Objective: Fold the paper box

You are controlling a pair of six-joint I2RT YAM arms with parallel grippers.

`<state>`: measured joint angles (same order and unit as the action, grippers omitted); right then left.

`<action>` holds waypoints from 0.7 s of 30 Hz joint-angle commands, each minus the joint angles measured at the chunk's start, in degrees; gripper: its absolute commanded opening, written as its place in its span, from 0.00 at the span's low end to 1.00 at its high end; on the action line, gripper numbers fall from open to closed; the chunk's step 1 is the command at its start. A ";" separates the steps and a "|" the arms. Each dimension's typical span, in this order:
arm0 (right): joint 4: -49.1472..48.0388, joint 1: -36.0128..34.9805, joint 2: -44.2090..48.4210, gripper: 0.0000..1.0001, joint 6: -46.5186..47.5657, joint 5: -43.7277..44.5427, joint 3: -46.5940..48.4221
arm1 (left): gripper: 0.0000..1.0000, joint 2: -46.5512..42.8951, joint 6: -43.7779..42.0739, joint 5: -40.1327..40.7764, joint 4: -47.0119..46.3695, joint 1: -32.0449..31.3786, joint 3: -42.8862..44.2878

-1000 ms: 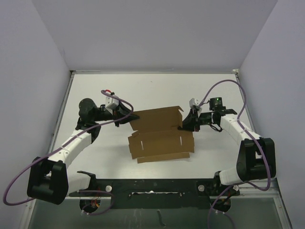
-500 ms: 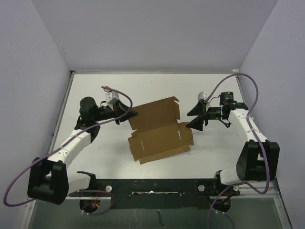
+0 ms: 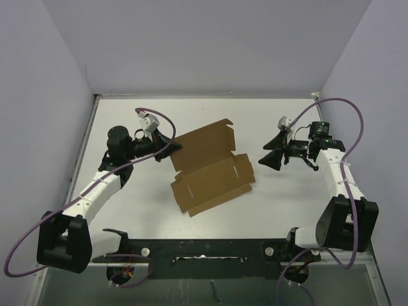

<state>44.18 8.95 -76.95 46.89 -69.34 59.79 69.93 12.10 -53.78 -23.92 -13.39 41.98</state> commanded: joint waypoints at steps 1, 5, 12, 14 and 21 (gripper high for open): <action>-6.36 0.14 -1.68 0.68 -8.32 0.27 -0.20 | 0.00 -0.05 1.82 4.24 0.41 0.29 2.76; -12.74 0.00 -4.33 0.64 -17.26 1.47 -2.19 | 0.00 0.98 2.58 7.33 2.22 0.51 4.37; -9.63 -6.78 -16.30 0.55 -19.43 9.67 0.75 | 0.00 1.79 2.93 12.47 4.93 0.42 5.01; -7.88 -9.34 -18.53 0.54 -18.39 12.00 1.97 | 0.00 2.00 2.93 13.85 5.59 0.45 5.11; -7.27 -11.89 -22.10 0.54 -18.43 18.26 2.89 | 0.00 2.68 2.58 15.55 6.79 0.29 5.41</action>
<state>36.16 -3.27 -98.65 28.99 -55.11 59.27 72.10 14.61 -39.83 -16.45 -13.32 44.27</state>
